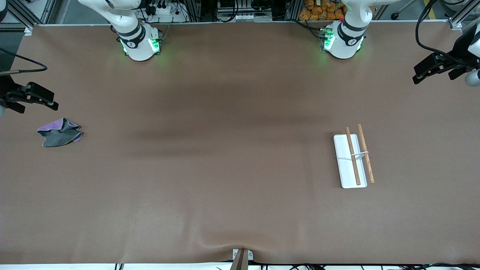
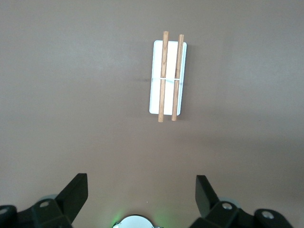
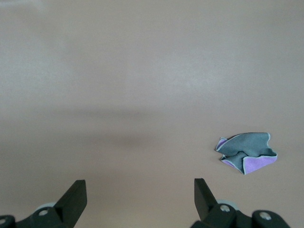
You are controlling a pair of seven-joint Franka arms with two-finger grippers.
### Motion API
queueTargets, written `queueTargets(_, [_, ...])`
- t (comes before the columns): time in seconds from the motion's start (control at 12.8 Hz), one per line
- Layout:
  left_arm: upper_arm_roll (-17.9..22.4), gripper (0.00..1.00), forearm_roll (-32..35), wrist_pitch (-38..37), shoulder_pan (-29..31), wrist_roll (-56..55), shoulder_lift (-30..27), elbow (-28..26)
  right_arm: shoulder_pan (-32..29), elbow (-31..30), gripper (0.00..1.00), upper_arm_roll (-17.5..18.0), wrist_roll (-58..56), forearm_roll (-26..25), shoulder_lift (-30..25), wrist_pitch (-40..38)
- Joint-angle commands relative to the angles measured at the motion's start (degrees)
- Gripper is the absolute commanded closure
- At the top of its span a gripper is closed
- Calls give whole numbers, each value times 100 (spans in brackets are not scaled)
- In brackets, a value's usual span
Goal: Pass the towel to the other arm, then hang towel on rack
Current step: 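Move the right gripper toward the purple-grey towel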
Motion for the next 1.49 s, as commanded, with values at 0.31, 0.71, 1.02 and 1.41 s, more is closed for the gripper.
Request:
queueTargets(0.31, [90,0,-61,-29,140,119,161,229,-532,-10,0,-11,8,-255,729,180])
queueTargets(0.71, [3,0,9,-29,70,49,152,238,-1261,-10,0,-19,-71,-510,1459,260])
queueTargets(1.02, [20,0,-52,-20,114,111,135,238,-1780,-36,0,-19,-676,-528,1812,892])
queueTargets(1.41, [3,0,-114,41,79,93,187,238,-2493,-71,0,-19,-968,-659,2330,1086])
